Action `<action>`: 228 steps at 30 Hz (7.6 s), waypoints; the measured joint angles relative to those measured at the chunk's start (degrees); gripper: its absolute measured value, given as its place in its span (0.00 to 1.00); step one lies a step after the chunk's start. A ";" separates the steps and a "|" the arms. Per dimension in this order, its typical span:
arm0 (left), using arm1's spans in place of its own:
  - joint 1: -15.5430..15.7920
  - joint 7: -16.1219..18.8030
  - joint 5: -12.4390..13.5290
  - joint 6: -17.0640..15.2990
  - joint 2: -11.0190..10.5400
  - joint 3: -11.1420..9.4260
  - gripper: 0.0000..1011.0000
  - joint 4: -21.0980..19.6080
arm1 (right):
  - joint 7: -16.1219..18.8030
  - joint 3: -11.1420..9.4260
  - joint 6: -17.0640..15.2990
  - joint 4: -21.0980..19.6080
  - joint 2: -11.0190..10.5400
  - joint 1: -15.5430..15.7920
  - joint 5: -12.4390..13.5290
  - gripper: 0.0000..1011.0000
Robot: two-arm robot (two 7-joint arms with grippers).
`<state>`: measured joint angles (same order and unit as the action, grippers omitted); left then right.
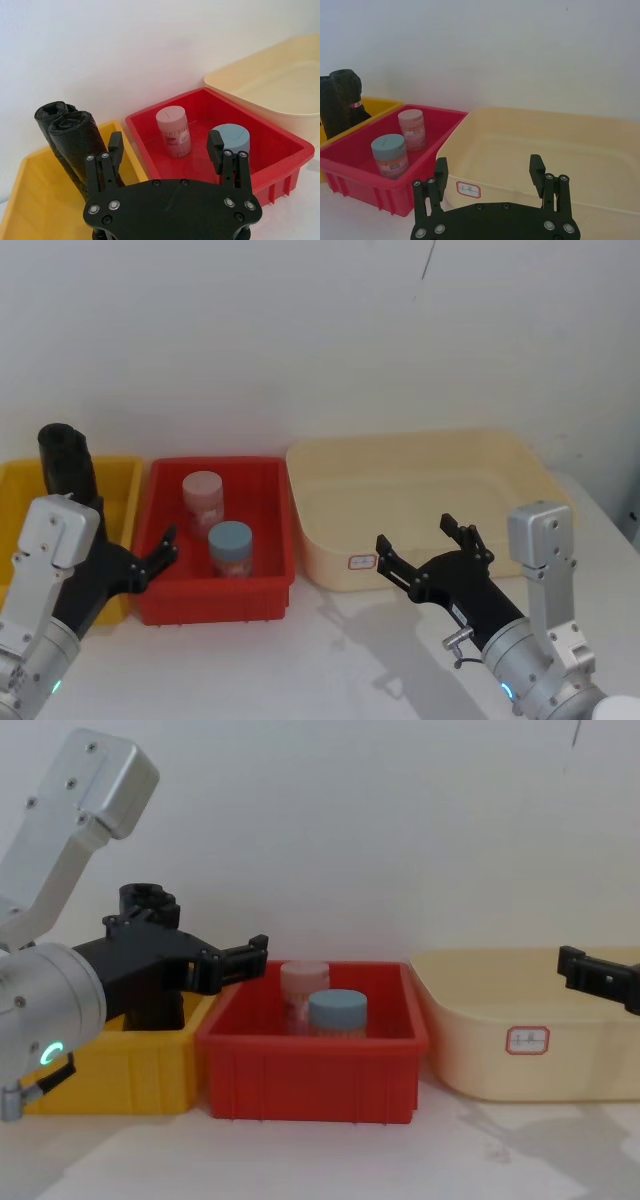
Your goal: Pick up the garbage bag with the one hand and transfer it to the other hand.
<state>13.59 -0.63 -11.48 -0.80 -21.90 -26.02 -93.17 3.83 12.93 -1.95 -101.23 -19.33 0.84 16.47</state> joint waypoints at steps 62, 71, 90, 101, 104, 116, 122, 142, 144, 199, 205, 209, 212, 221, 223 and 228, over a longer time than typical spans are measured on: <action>-3.63 0.43 -8.64 -3.96 0.08 9.37 0.99 -3.26 | 0.00 0.01 0.00 0.00 0.00 0.00 0.00 0.99; -1.10 -0.04 -9.22 -5.05 1.39 9.83 0.99 -0.39 | 0.00 0.00 0.00 0.00 0.00 0.00 0.00 0.99; 3.88 -1.58 -9.45 -7.57 3.57 10.06 0.99 6.03 | 0.00 0.01 0.00 0.00 0.00 0.00 0.00 0.99; 7.84 -4.24 -8.71 -9.09 3.79 9.11 0.99 10.82 | 0.00 0.01 0.00 0.00 0.00 0.00 0.00 0.99; 8.75 -4.95 -8.49 -9.41 3.87 8.78 0.99 11.92 | 0.00 0.01 0.00 0.00 0.00 0.00 0.00 0.99; 12.54 -7.64 -7.13 -10.29 4.68 7.11 0.99 17.56 | 0.00 0.01 0.00 0.00 0.00 0.00 0.00 0.99; 13.65 -8.13 -6.41 -10.37 5.03 6.60 0.99 19.55 | 0.00 0.01 0.00 0.00 0.00 0.00 0.00 0.99; 15.05 -8.73 -5.52 -10.47 5.49 5.96 0.54 22.01 | 0.00 0.01 0.00 0.00 0.00 0.00 0.00 0.99; 15.11 -8.76 -5.48 -10.47 5.49 5.94 0.51 22.11 | 0.00 0.00 0.00 0.00 0.00 0.00 0.00 0.99; 25.96 -24.81 -13.42 -14.57 8.58 4.80 0.41 18.18 | 5.38 0.00 -1.79 0.78 -0.67 -5.11 2.16 0.99; 27.80 -28.29 -16.80 -15.75 11.22 4.22 0.41 21.45 | 8.89 0.46 -4.50 1.11 -1.58 -8.26 4.05 0.99; 28.63 -29.66 -18.29 -16.58 12.28 3.95 0.41 22.77 | 10.98 0.85 -7.39 1.12 -2.04 -10.15 5.67 0.99; 29.19 -30.39 -19.16 -17.23 13.02 3.66 0.41 23.61 | 11.70 1.09 -8.92 1.13 -2.14 -10.95 6.50 0.99; 30.66 -31.85 -21.12 -19.31 14.26 2.88 0.41 25.21 | 12.98 2.65 -11.98 2.46 -1.95 -13.27 7.96 0.99; 30.83 -31.97 -21.38 -19.63 14.39 2.79 0.41 25.37 | 13.08 3.04 -12.00 2.93 -1.93 -13.80 7.92 0.99; 31.38 -32.43 -22.11 -20.57 14.71 2.40 0.41 25.97 | 13.27 4.02 -11.79 4.20 -1.81 -14.99 7.37 0.99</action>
<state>44.97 -33.06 -33.59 -21.36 -7.19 -23.62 -67.20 17.10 16.95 -13.74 -97.02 -21.15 -14.15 23.84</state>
